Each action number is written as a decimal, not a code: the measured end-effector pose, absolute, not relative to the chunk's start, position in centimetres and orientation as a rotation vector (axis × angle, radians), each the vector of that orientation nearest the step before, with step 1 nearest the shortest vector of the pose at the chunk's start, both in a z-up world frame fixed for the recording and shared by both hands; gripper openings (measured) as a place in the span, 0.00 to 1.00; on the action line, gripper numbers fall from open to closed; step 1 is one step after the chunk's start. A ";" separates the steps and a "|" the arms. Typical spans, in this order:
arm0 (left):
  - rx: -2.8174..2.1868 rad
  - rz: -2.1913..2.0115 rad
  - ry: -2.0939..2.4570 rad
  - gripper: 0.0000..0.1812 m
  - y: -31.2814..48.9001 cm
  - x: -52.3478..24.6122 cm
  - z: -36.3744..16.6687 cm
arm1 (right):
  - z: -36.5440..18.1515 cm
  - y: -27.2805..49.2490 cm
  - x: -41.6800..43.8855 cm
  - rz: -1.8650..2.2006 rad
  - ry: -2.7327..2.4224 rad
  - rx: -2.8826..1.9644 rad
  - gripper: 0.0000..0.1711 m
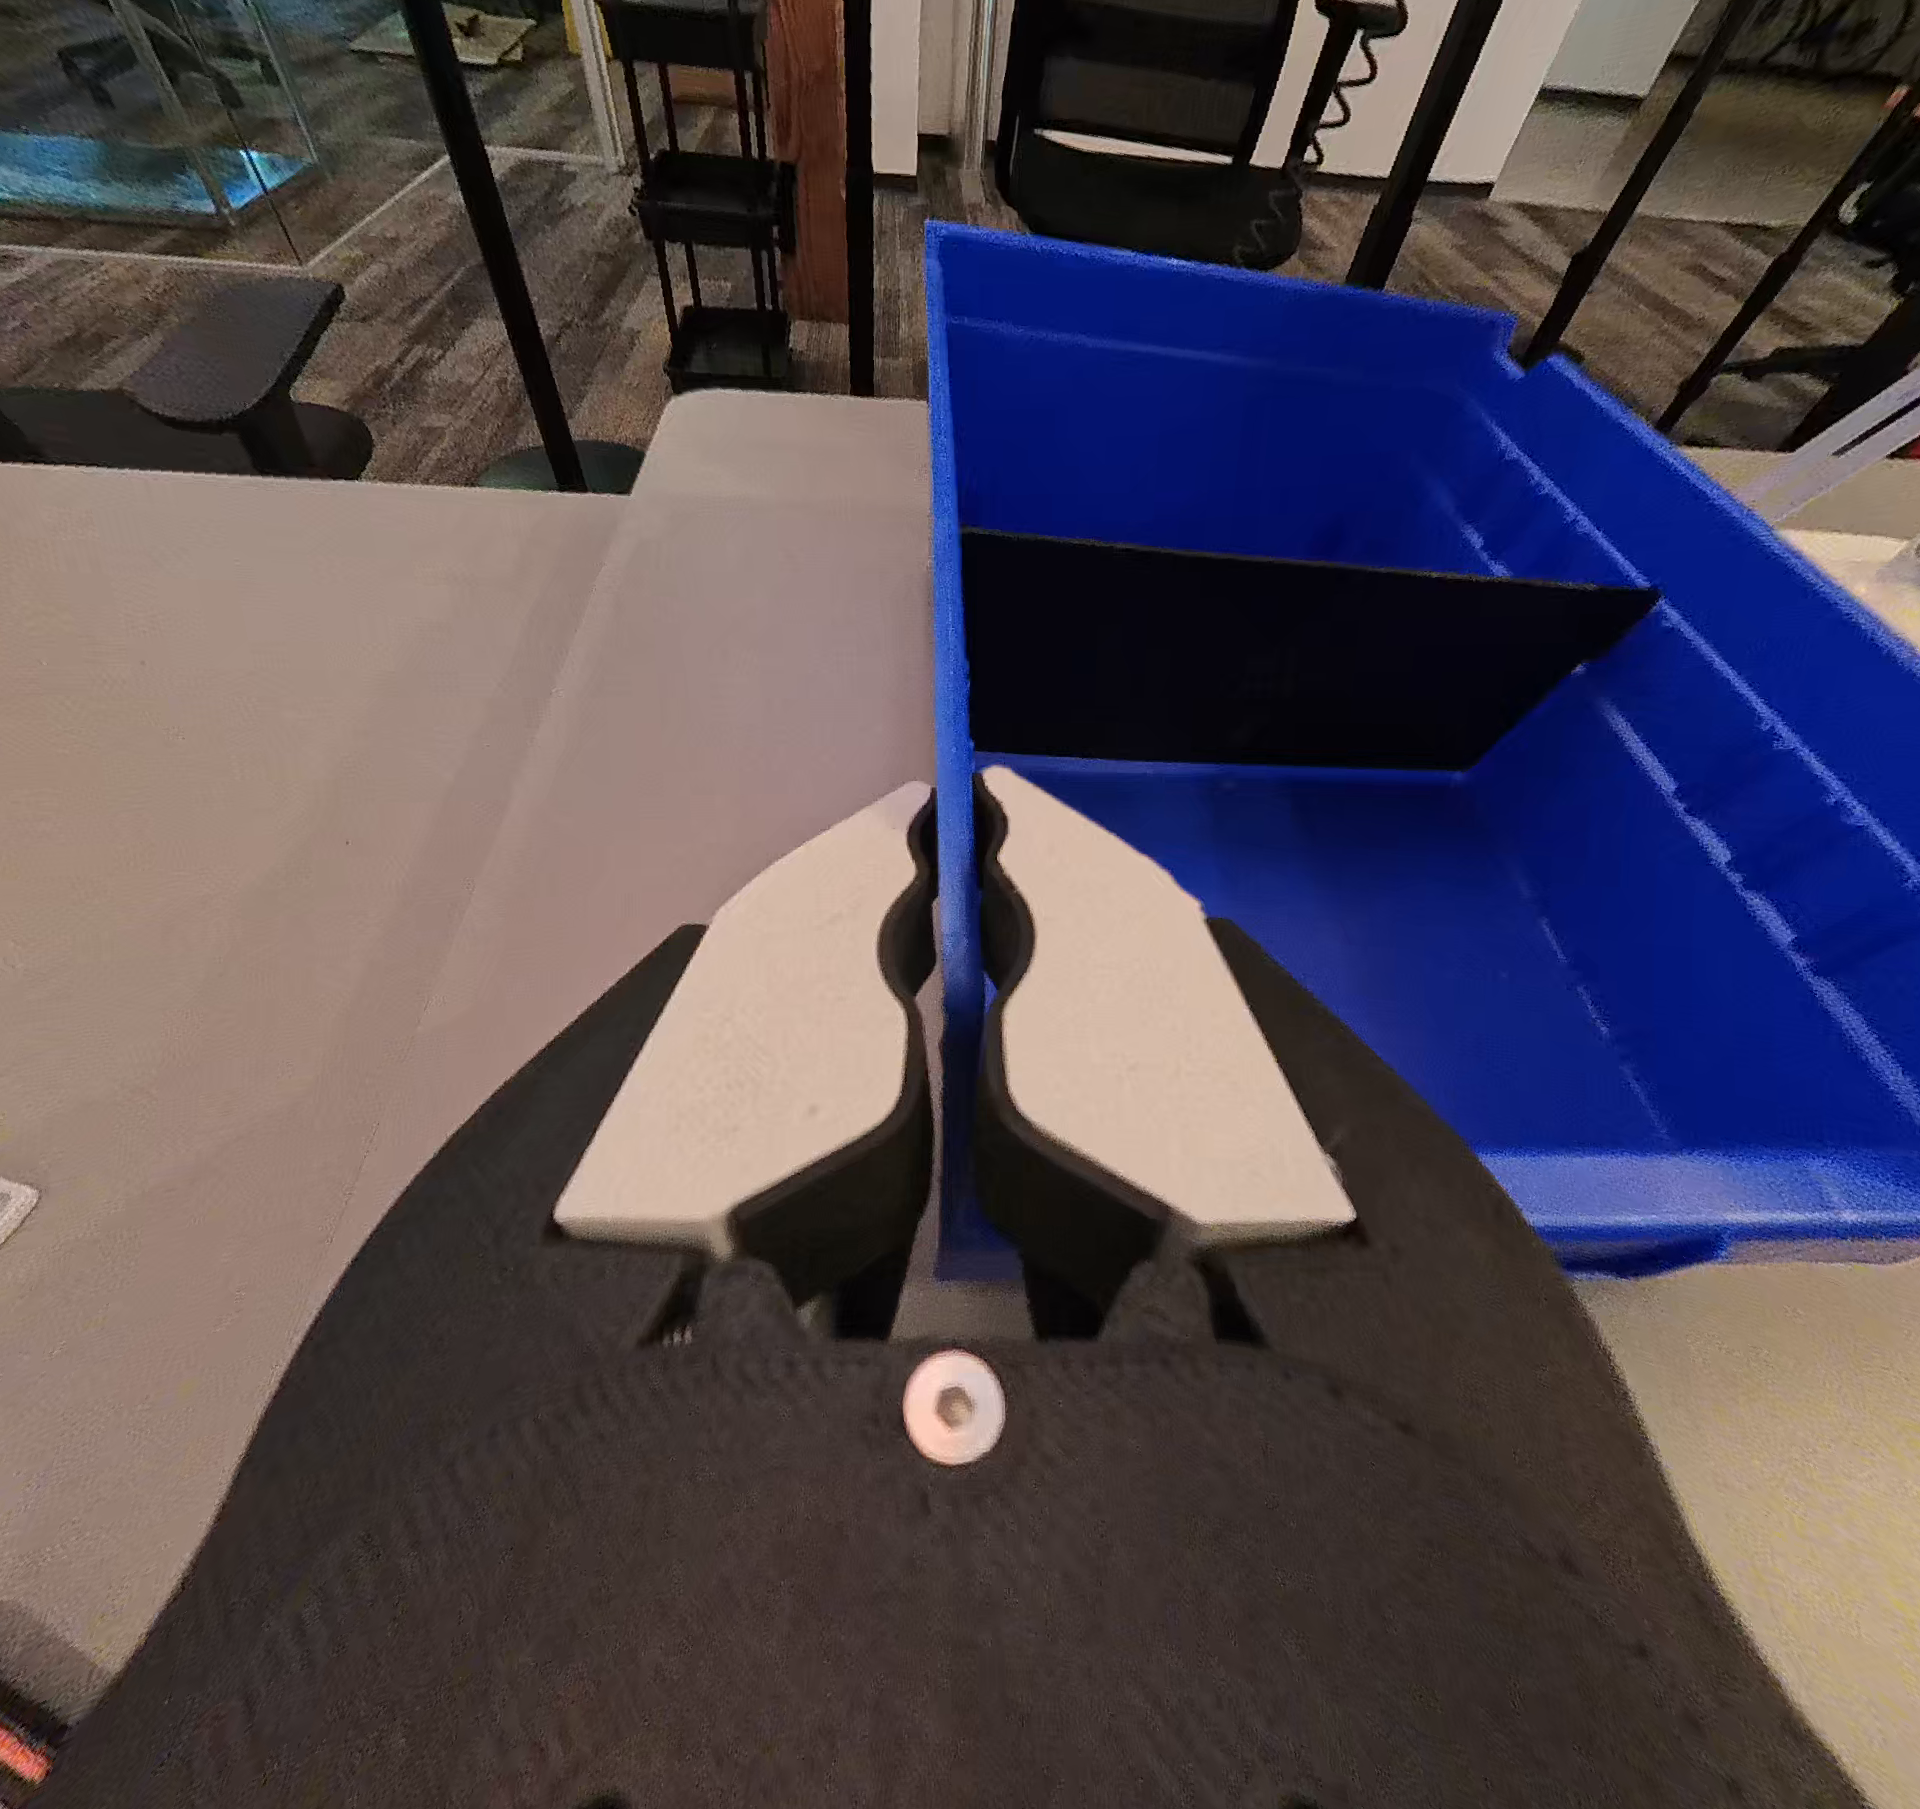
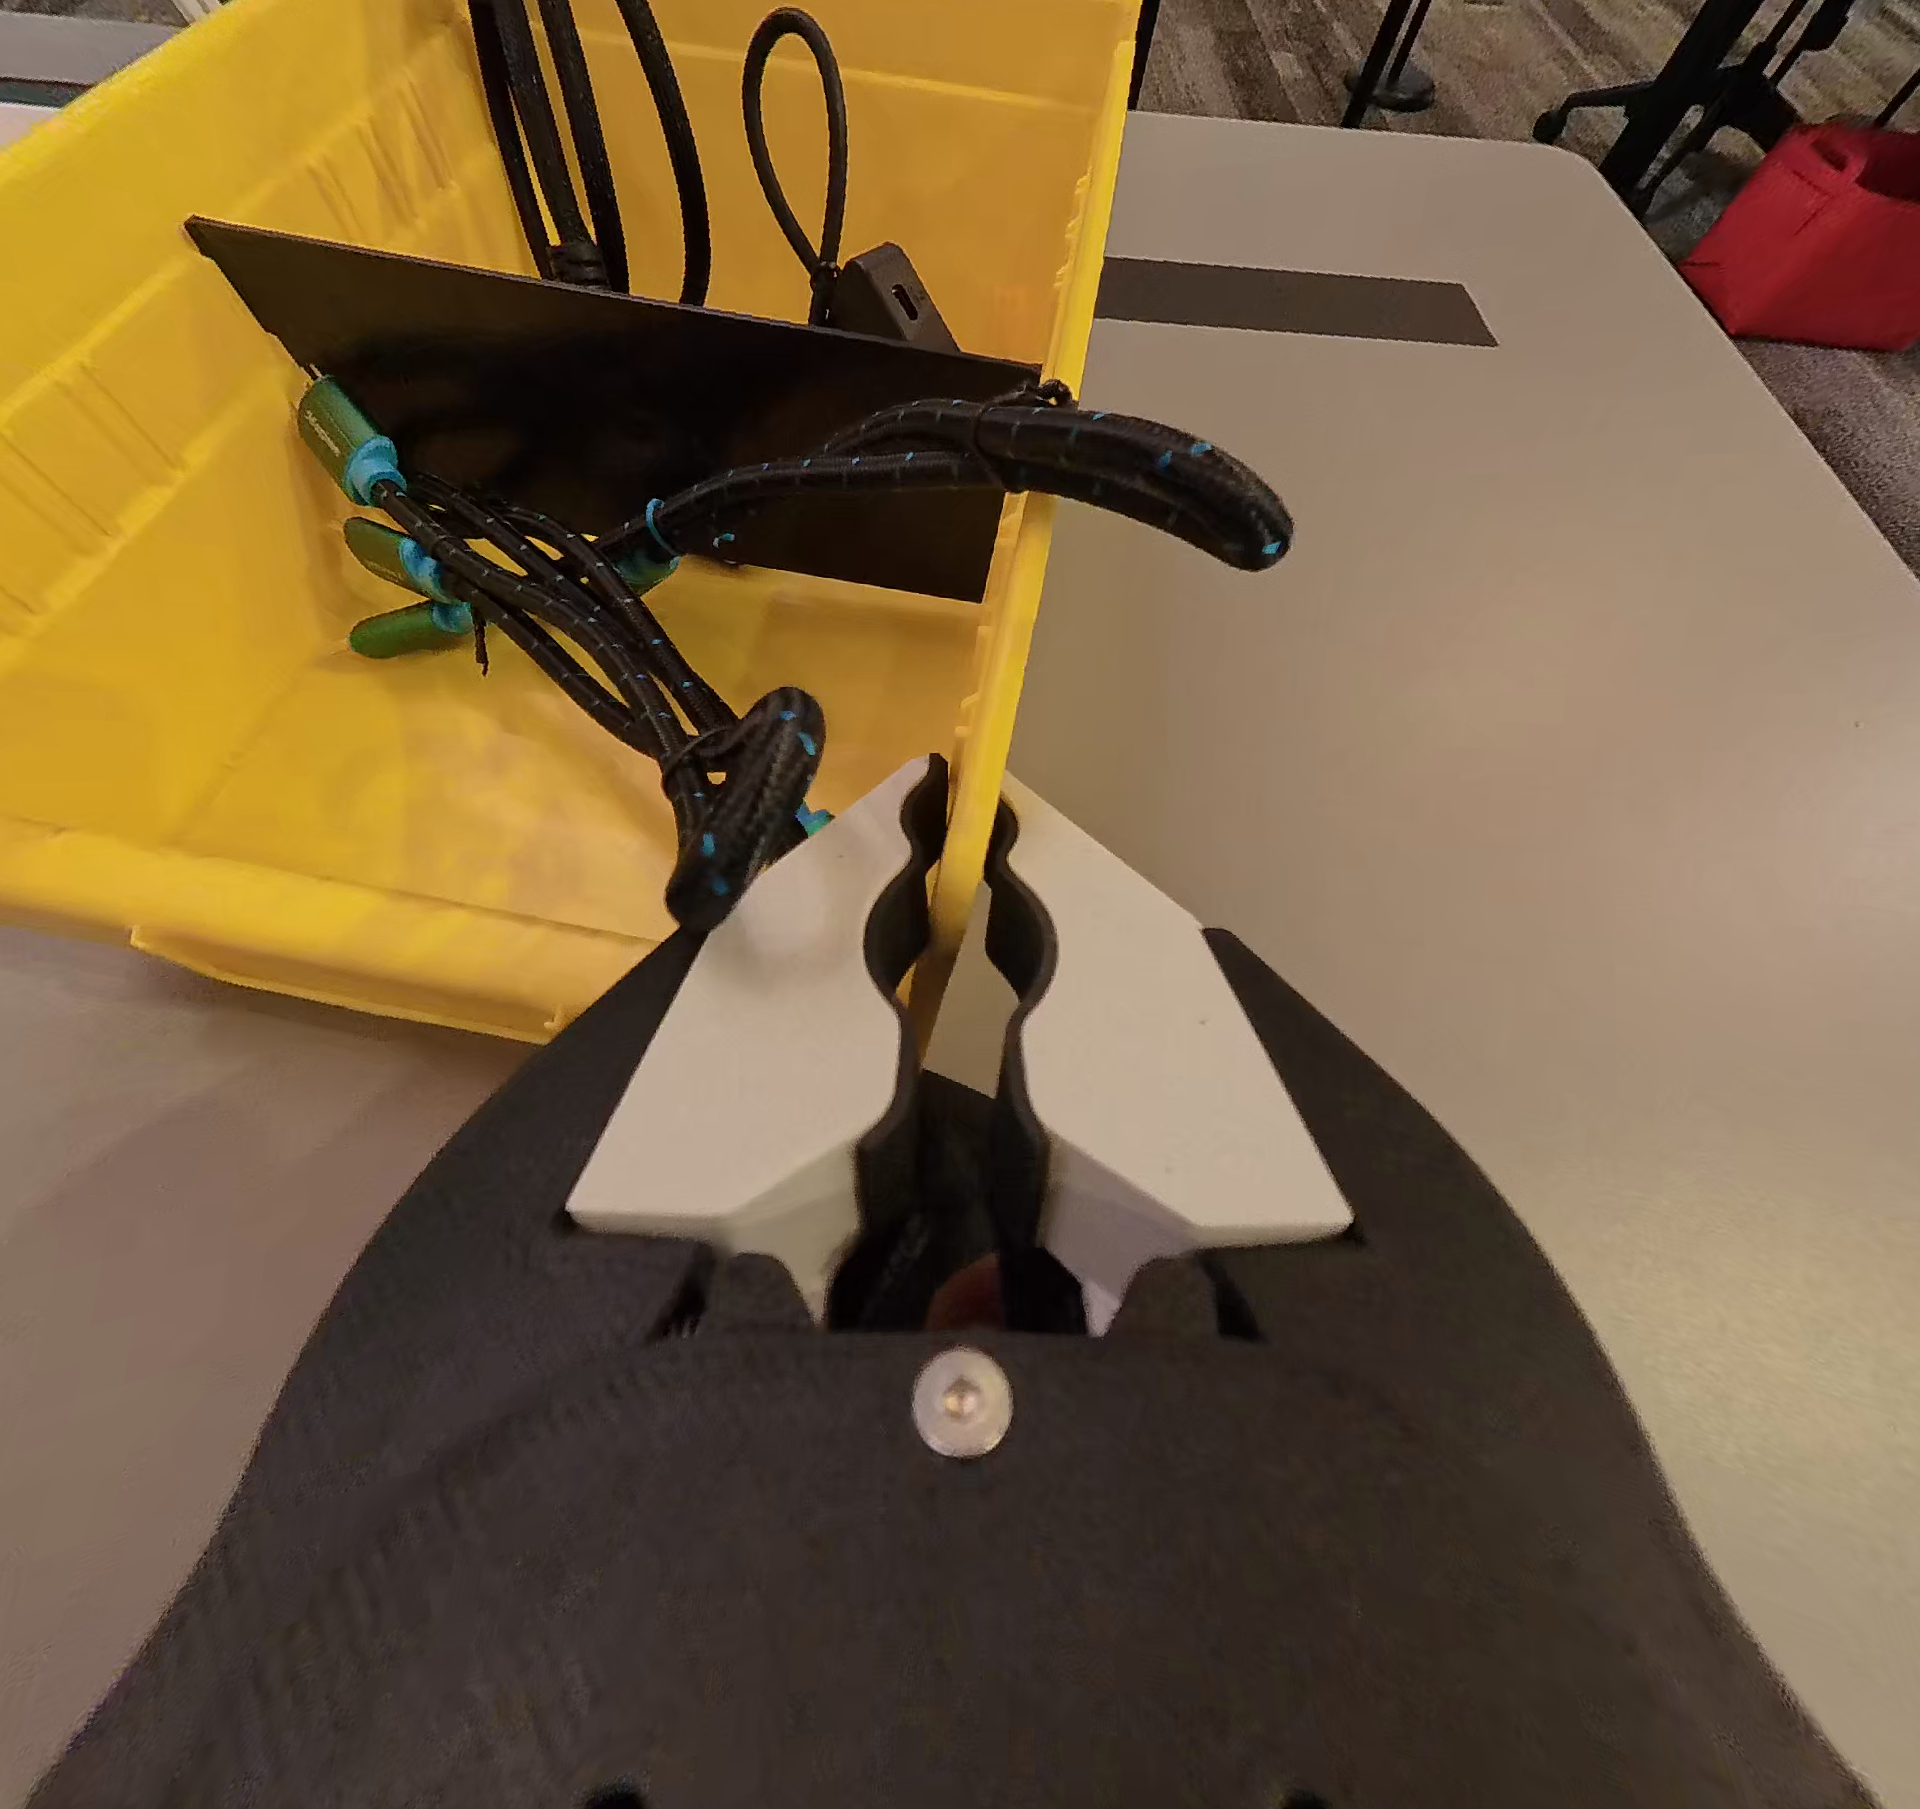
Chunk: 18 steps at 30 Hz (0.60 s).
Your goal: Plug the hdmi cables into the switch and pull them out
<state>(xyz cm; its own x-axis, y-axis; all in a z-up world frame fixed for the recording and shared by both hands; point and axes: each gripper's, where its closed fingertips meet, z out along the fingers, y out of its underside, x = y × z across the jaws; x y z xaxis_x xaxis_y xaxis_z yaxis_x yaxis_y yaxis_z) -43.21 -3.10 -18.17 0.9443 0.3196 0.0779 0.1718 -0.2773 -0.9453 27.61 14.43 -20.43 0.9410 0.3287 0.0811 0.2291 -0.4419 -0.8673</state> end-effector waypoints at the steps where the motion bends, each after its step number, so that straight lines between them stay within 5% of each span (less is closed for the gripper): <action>1: -1.851 0.142 -0.358 0.01 -3.1 -43.2 -17.8 | -20.4 14.4 27.6 0.119 -0.400 -2.049 0.00; 18: -1.777 0.135 -0.298 0.02 -3.4 -42.7 -15.9 | -20.4 14.3 27.5 0.104 -0.421 -2.059 0.01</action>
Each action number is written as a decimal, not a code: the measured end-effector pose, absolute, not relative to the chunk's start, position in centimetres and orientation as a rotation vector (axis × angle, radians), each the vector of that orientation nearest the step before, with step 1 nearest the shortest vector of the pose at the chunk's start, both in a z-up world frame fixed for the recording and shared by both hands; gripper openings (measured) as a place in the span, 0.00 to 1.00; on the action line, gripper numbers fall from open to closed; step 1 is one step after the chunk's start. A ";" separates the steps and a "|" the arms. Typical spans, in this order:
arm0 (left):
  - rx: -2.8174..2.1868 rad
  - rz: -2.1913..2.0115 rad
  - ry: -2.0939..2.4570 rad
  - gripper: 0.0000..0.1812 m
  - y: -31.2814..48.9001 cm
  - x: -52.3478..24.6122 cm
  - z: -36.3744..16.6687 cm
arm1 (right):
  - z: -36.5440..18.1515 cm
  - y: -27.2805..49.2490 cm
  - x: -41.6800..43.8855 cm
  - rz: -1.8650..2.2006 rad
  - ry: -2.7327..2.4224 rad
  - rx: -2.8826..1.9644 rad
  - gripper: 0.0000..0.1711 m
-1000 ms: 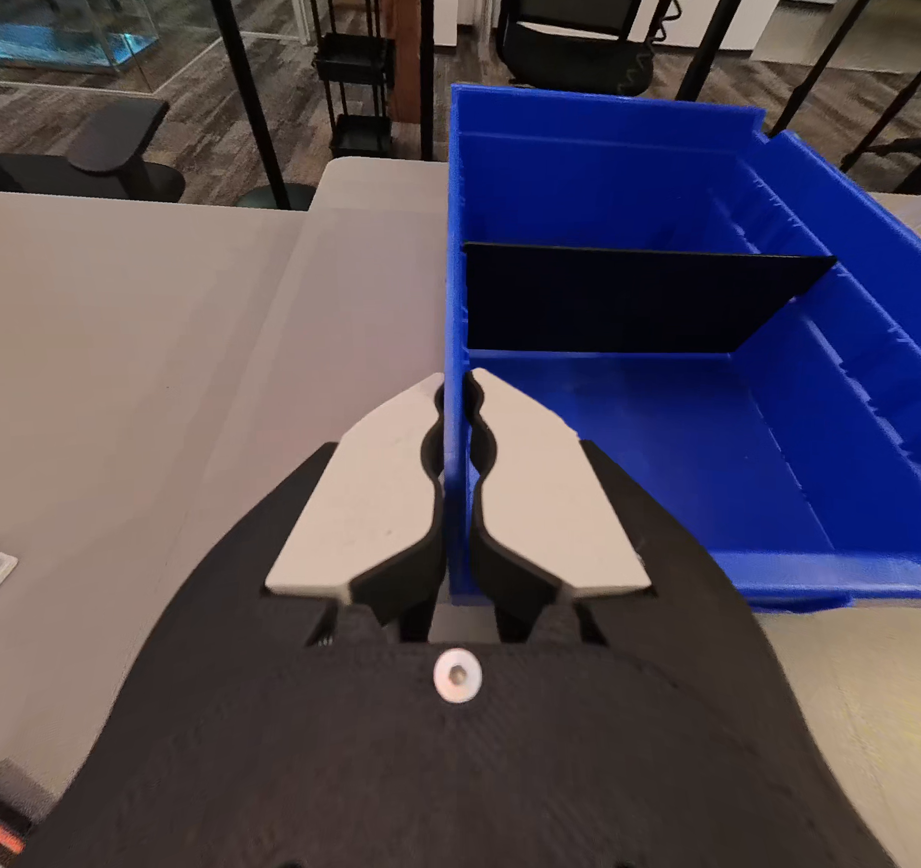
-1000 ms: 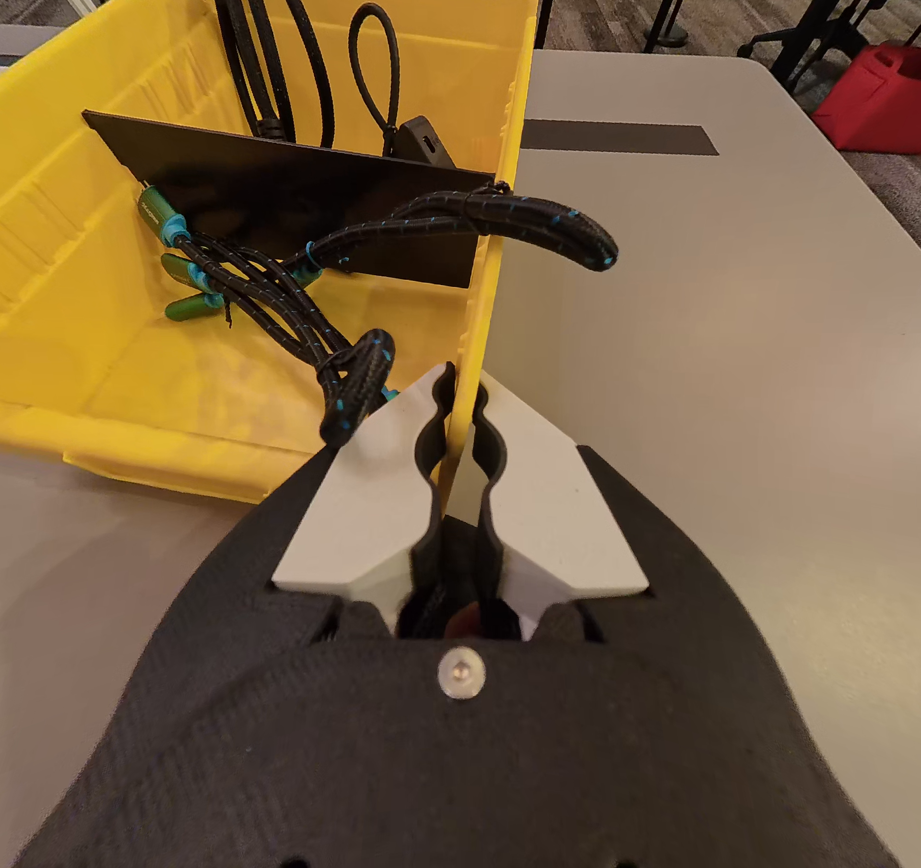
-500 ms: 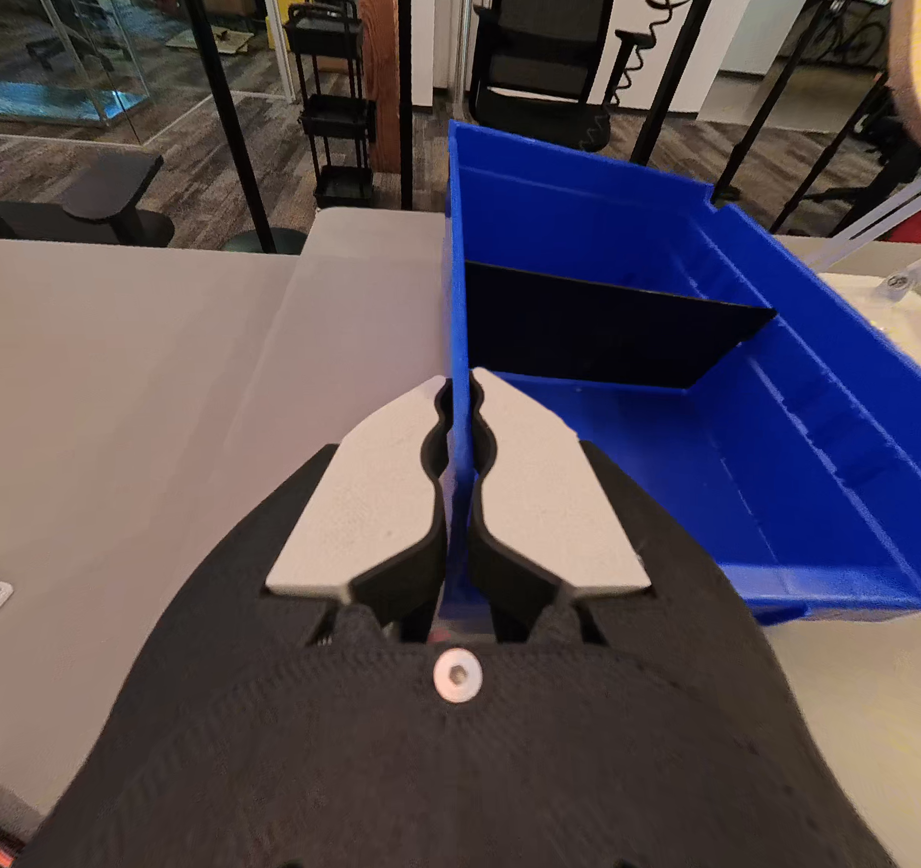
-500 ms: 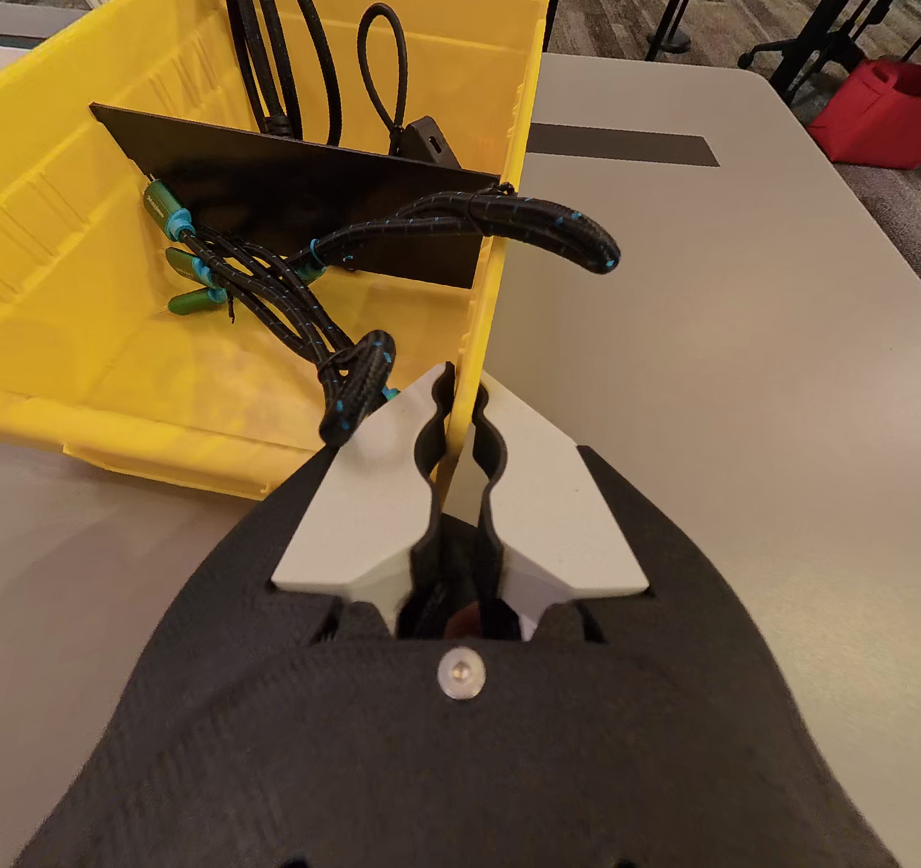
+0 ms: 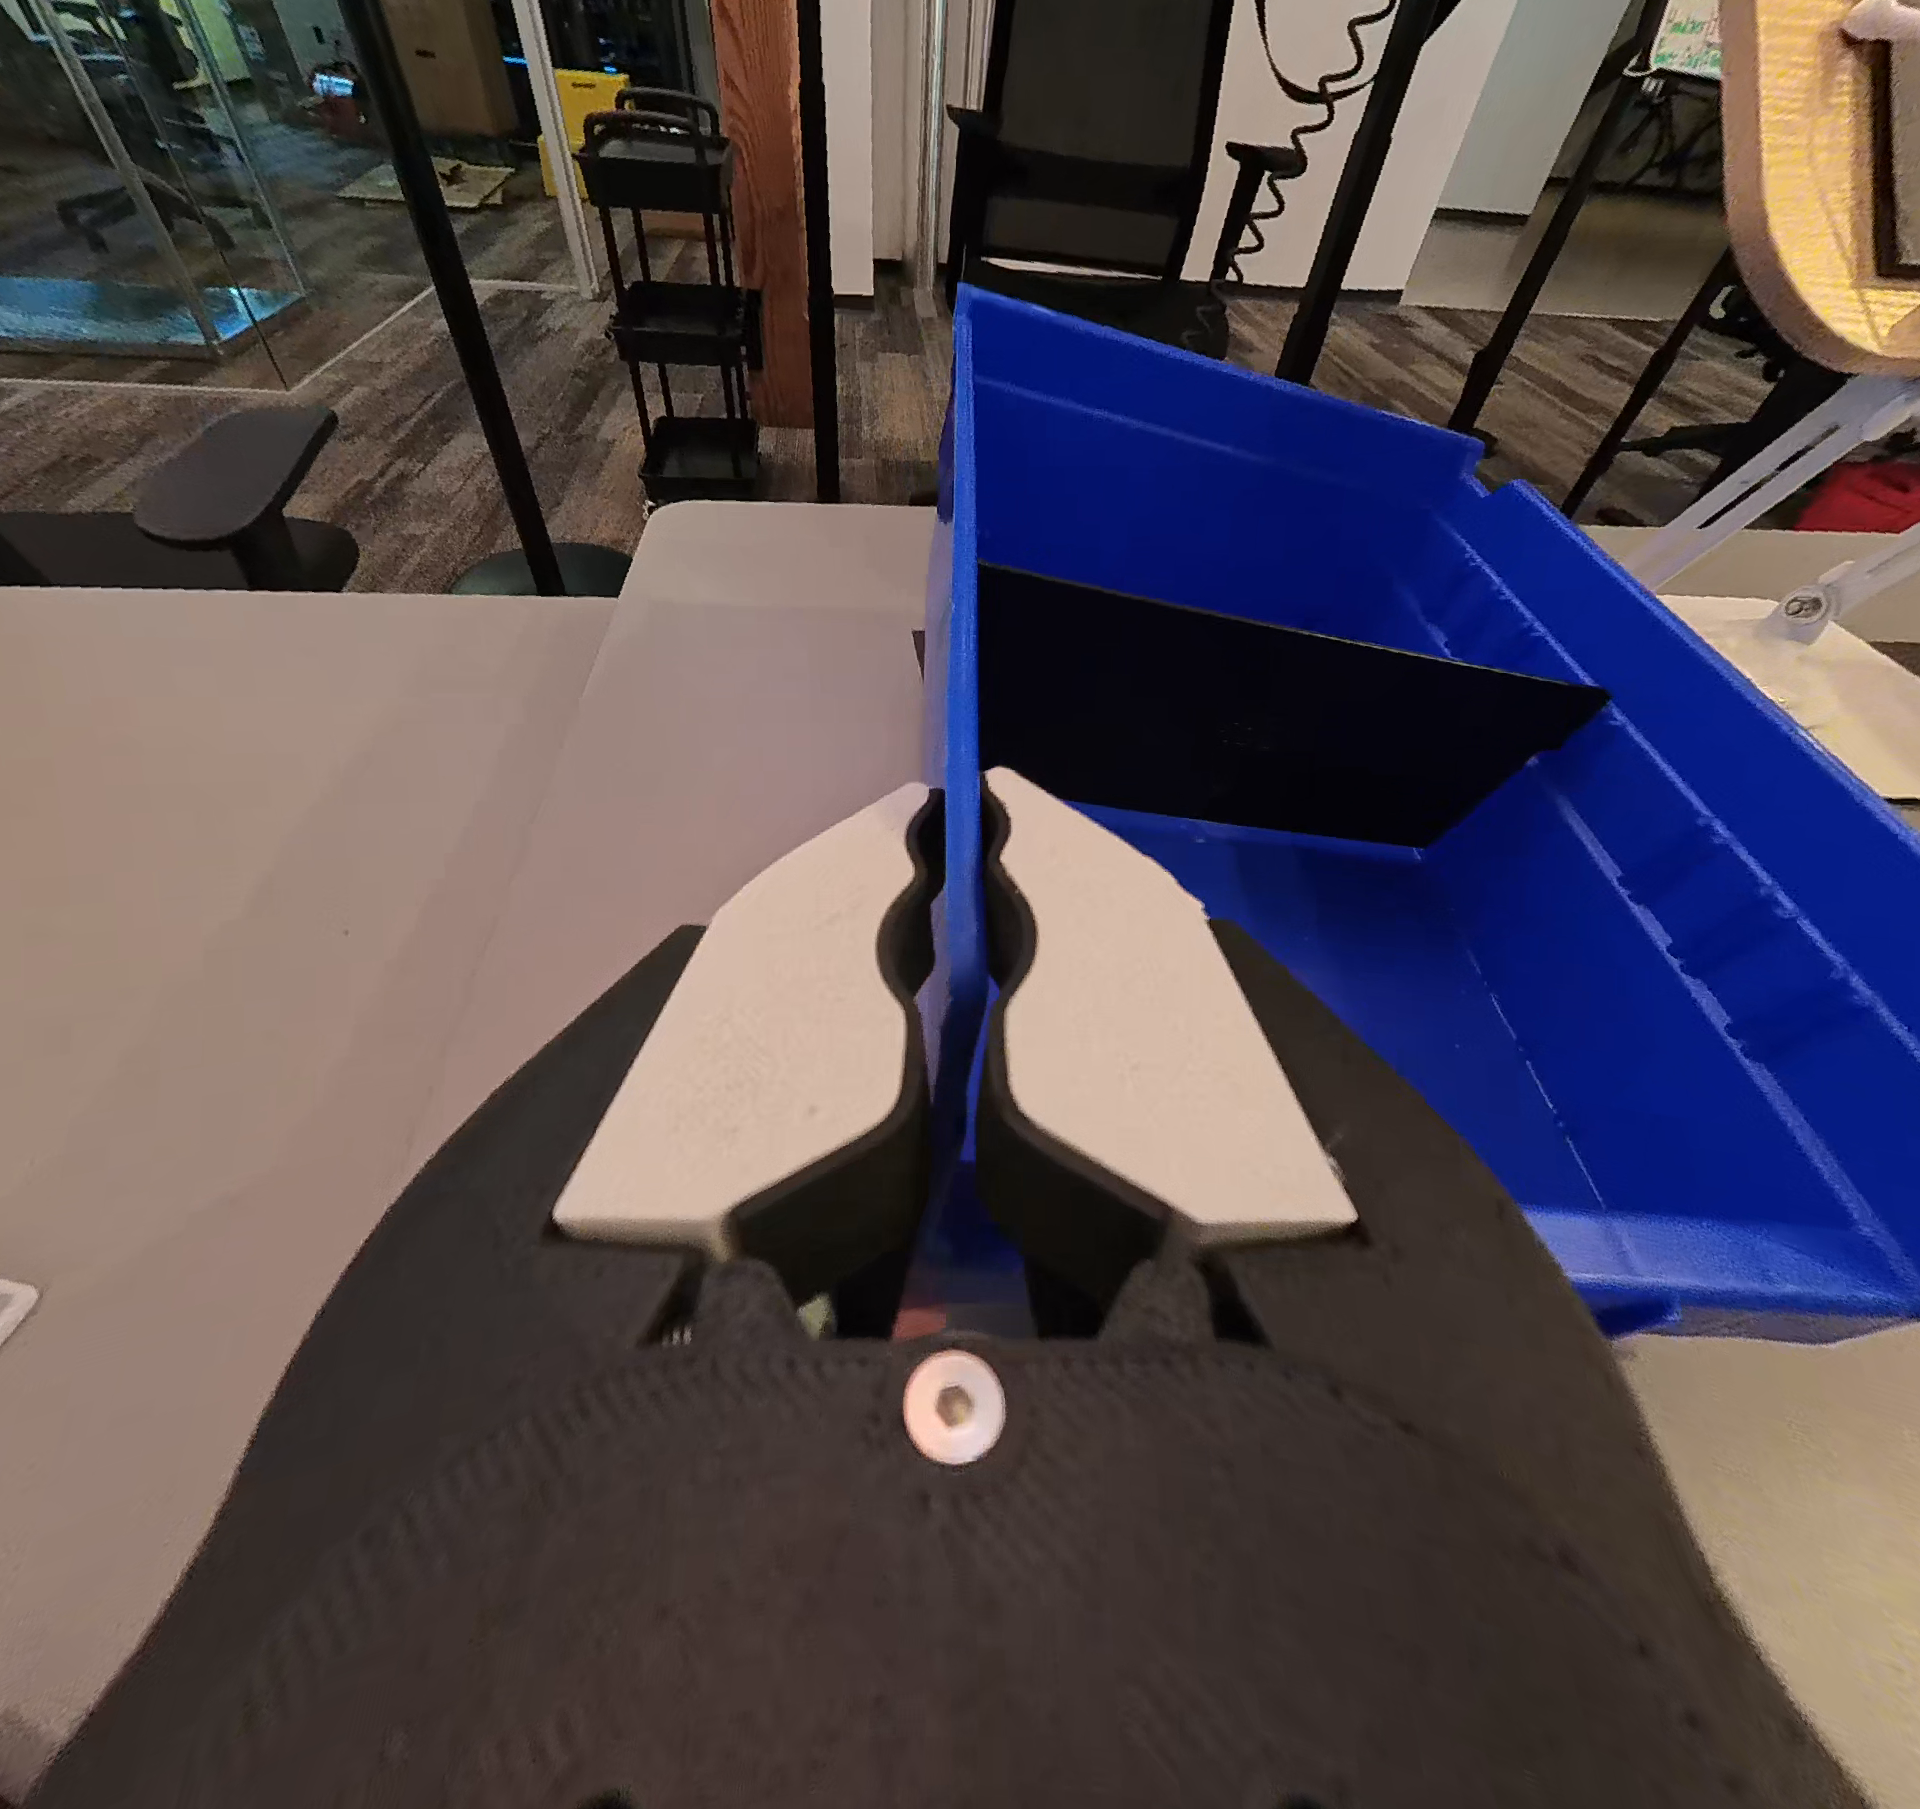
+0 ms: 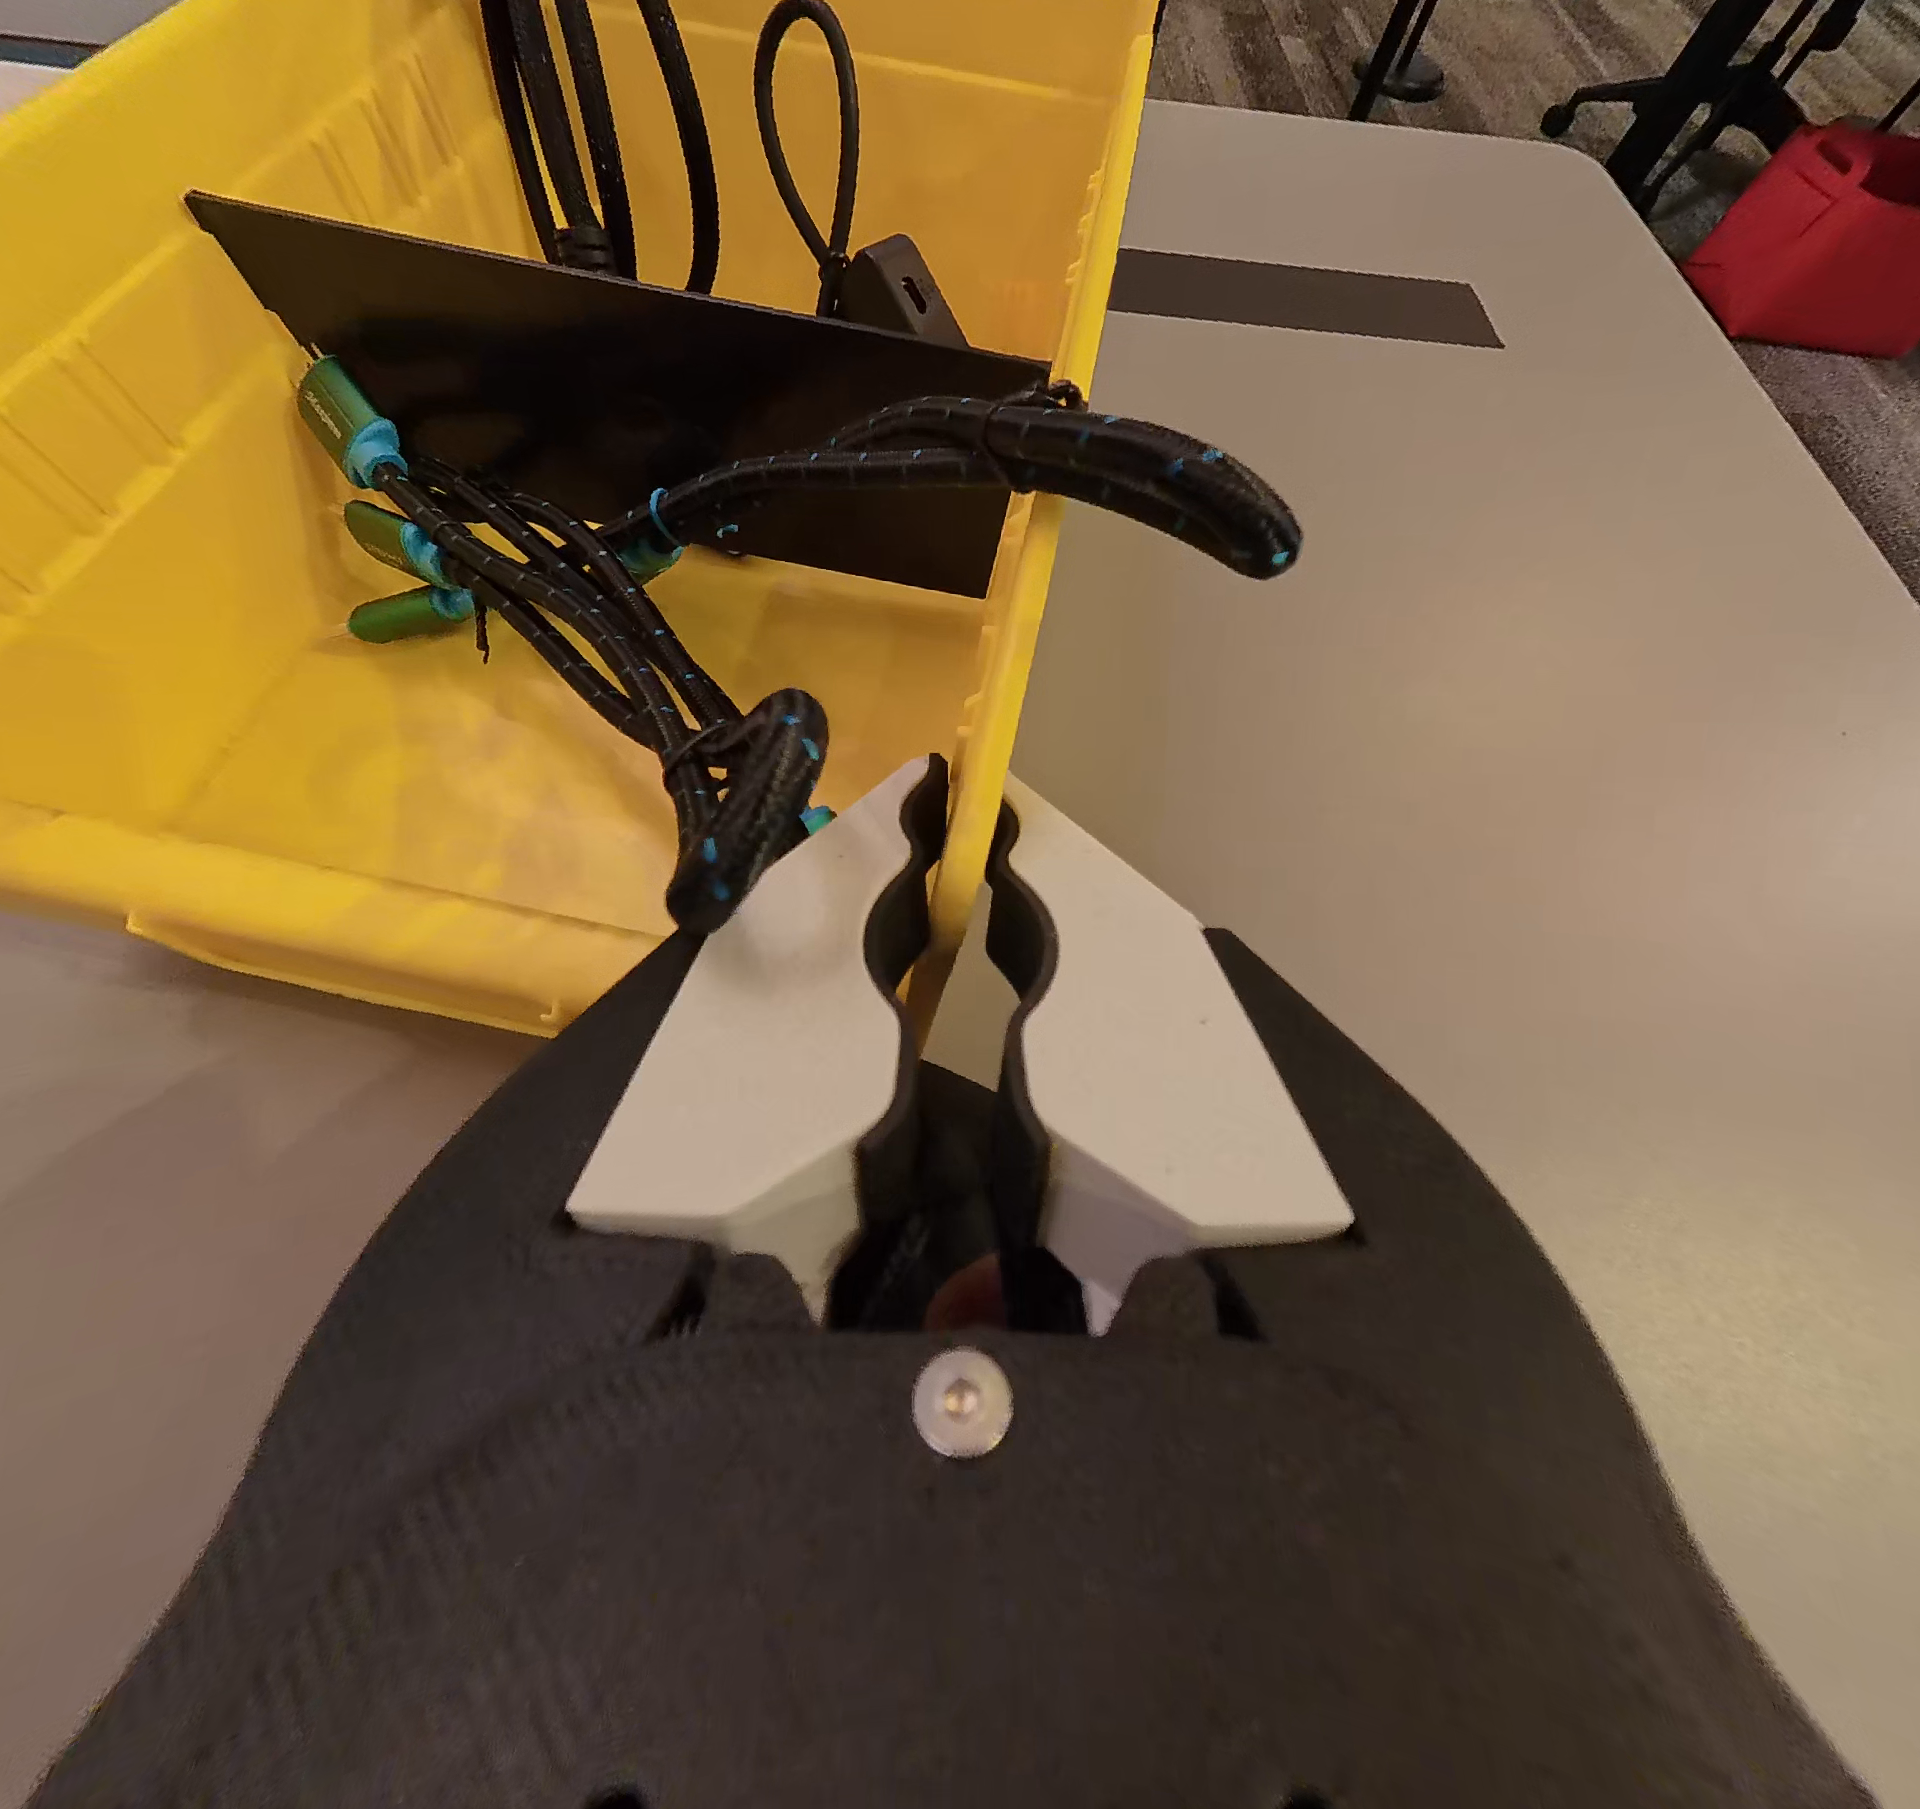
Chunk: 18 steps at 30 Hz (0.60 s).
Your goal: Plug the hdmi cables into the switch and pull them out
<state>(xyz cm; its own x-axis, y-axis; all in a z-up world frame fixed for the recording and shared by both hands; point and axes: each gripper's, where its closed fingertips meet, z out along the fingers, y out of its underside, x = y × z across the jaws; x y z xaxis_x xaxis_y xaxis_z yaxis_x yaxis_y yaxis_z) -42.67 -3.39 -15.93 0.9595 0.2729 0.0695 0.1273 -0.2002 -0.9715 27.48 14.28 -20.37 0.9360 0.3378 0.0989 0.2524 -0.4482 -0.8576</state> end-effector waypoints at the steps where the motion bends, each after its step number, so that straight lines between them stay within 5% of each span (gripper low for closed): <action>1: -1.773 0.139 -0.289 0.02 -3.4 -42.6 -15.8 | -20.4 14.3 27.5 0.103 -0.424 -2.061 0.01; 18: -1.638 -0.030 -0.325 0.02 -5.0 -43.2 -14.2 | -19.6 13.0 25.9 0.055 -0.497 -2.089 0.01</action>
